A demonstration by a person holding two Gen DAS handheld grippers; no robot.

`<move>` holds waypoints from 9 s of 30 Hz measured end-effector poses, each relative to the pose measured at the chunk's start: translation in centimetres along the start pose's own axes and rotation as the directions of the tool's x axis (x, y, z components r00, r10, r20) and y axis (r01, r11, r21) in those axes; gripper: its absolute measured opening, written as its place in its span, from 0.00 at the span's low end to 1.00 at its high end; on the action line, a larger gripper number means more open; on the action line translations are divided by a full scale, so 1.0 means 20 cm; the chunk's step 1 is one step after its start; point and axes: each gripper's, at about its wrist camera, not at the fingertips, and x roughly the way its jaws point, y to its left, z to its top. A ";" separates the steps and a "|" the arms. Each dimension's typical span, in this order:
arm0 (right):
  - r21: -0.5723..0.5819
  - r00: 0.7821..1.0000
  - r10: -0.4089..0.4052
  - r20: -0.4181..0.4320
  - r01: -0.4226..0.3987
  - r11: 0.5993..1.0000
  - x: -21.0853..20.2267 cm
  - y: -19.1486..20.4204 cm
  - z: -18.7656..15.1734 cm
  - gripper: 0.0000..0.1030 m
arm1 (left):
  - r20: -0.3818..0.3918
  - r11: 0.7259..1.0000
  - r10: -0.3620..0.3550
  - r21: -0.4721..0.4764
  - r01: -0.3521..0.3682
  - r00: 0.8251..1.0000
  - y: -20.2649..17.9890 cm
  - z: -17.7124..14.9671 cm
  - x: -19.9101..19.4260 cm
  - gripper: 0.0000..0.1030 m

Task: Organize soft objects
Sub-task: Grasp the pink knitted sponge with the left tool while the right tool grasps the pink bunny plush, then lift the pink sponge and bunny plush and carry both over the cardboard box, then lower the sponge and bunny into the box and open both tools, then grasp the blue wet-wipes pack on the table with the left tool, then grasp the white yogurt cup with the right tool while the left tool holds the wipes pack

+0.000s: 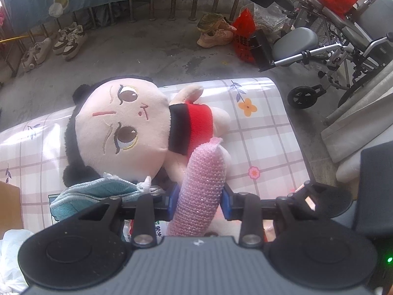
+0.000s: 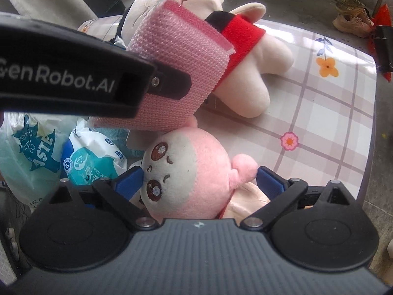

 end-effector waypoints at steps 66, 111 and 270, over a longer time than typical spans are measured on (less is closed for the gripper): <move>0.081 0.932 0.205 0.299 -0.239 0.968 -0.47 1.06 0.93 0.70 | 0.221 0.943 0.140 -0.328 -0.061 0.965 1.14 0.13 -0.88 0.30; -0.039 0.933 0.216 -0.289 -0.237 0.971 0.87 2.48 0.66 0.74 | -0.280 0.929 0.268 -0.179 -0.325 0.922 2.42 -1.06 -0.52 0.63; 0.138 0.991 0.074 0.112 -0.089 0.986 0.01 0.23 0.05 0.03 | -0.305 0.830 -0.289 -0.552 0.079 0.907 0.42 -0.85 0.11 0.62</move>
